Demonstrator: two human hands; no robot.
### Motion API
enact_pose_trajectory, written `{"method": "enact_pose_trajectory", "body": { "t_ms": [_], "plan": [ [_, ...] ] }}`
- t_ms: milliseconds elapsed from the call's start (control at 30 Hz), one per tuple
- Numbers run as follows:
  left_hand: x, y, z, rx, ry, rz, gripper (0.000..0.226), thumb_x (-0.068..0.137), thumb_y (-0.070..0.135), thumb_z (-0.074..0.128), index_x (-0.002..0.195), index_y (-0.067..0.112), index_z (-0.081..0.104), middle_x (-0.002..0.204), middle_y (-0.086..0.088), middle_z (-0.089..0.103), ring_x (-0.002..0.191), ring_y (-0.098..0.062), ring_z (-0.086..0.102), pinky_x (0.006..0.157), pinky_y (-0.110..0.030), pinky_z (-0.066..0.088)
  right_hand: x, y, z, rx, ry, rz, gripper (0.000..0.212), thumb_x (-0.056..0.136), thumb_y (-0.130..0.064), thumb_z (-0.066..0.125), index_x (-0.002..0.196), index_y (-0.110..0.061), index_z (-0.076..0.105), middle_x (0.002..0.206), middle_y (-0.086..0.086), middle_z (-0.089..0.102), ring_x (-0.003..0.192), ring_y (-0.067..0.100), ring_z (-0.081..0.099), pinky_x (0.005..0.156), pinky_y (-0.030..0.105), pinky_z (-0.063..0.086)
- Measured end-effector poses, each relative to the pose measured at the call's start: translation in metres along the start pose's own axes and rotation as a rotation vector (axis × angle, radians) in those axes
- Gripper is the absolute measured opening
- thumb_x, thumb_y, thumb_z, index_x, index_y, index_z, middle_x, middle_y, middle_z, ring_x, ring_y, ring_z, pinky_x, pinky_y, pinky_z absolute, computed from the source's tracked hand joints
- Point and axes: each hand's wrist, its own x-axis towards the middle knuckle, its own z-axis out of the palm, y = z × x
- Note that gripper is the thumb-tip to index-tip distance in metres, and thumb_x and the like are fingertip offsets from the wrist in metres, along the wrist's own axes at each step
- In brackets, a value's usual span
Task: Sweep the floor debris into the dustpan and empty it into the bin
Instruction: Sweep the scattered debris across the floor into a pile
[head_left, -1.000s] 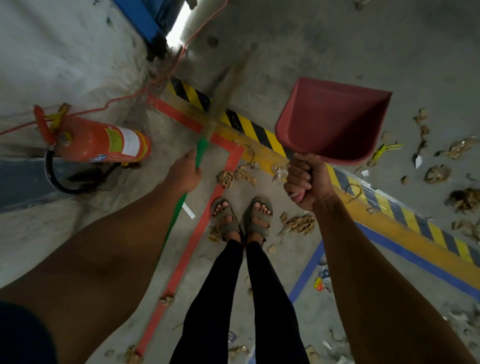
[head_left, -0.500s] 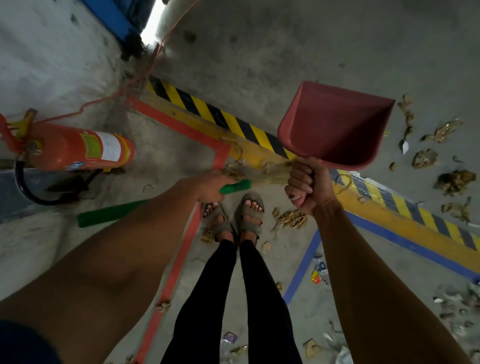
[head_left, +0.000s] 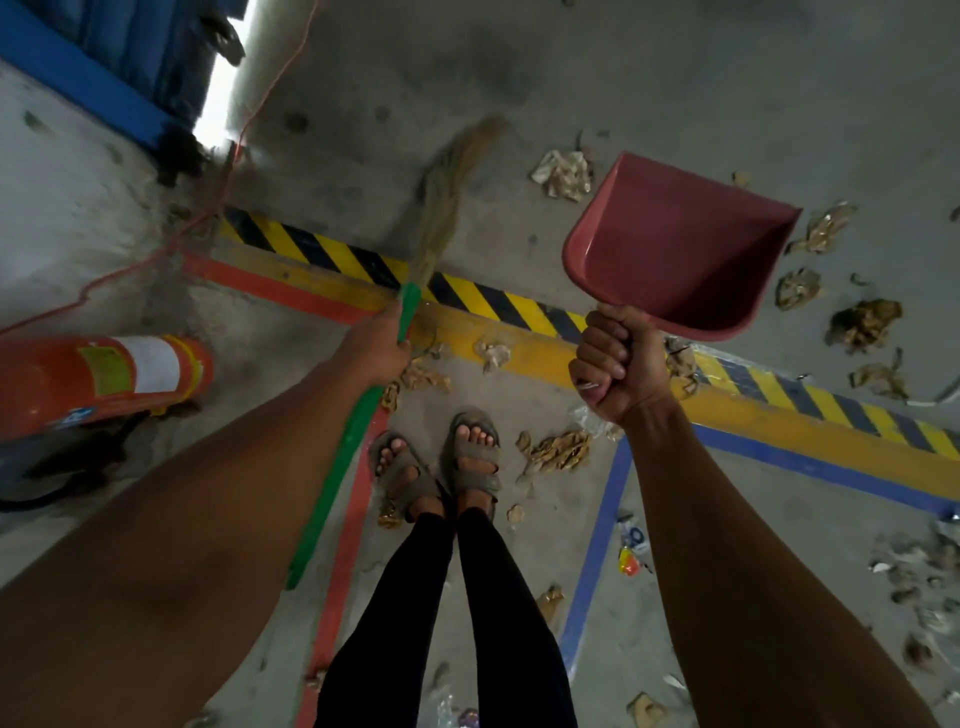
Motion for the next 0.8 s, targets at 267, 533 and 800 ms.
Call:
{"method": "enact_pose_trajectory", "body": {
  "t_ms": [267,533,800],
  "plan": [
    [0.004,0.053,0.008,0.118,-0.357,0.339,0.080,0.092,0.025,0.071,0.159,0.039,0.032,0.142,-0.013,0.058,0.117,-0.031,0.062,0.093,-0.043,0.054,-0.002,-0.011,-0.014,0.033,-0.025,0.007,0.043,0.101,-0.020,0.044,0.059,-0.023,0.035,0.042,-0.008,0.027,0.030,0.006,0.019,0.040,0.024,0.006],
    [0.017,0.063,-0.072,0.034,-0.102,0.457,0.076,0.090,0.027,0.069,0.156,0.046,0.037,0.122,-0.004,0.070,0.091,-0.017,0.069,0.078,-0.032,0.055,0.007,-0.036,0.022,0.017,-0.181,0.051,0.041,0.097,-0.021,0.050,0.059,-0.023,0.038,0.043,-0.009,0.020,0.031,0.007,0.015,0.039,0.023,0.008],
    [0.101,0.109,-0.107,-0.065,0.110,0.263,0.071,0.099,0.023,0.063,0.161,0.034,0.030,0.133,-0.016,0.063,0.101,-0.032,0.068,0.086,-0.036,0.055,0.024,-0.063,0.020,0.073,-0.188,-0.003,0.043,0.102,-0.021,0.039,0.059,-0.023,0.036,0.042,-0.009,0.021,0.031,0.006,0.016,0.037,0.022,0.011]
  ]
}}
